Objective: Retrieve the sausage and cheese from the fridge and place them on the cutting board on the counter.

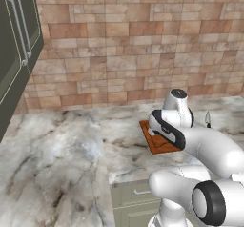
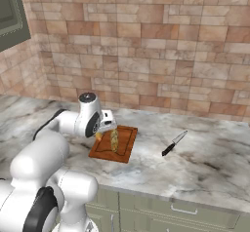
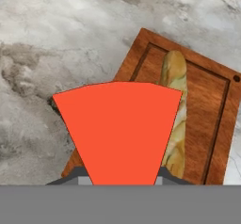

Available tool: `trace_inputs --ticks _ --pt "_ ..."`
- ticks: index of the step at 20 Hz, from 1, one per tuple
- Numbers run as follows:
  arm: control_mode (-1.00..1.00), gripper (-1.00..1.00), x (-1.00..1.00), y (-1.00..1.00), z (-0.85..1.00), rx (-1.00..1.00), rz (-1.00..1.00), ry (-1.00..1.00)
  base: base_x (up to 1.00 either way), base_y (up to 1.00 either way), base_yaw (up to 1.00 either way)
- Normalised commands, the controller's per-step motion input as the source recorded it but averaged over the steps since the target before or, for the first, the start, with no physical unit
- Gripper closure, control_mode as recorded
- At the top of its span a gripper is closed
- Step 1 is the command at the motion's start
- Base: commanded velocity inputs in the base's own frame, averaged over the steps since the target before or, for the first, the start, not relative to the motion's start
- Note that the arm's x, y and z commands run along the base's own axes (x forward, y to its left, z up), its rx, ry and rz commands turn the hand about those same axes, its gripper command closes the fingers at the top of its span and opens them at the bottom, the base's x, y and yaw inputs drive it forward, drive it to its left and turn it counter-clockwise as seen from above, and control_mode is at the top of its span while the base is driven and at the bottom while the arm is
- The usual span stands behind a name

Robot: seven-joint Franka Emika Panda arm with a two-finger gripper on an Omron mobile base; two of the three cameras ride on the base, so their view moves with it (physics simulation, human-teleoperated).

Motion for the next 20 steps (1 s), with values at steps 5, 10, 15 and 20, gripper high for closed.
trace_inputs --ticks 5,10,15,20 --pt "-1.00 1.00 0.08 0.07 -0.38 0.00 -0.06 0.02 0.00 0.00 0.00" --pt "-1.00 1.00 0.09 0.00 -0.18 0.00 -0.07 0.05 0.00 0.00 0.00" --pt "-1.00 1.00 0.01 -0.04 -0.09 0.00 -0.03 0.04 0.00 0.00 0.00" --pt "-1.00 1.00 0.00 -0.13 -0.18 0.00 -0.06 0.00 0.00 0.00 0.00"
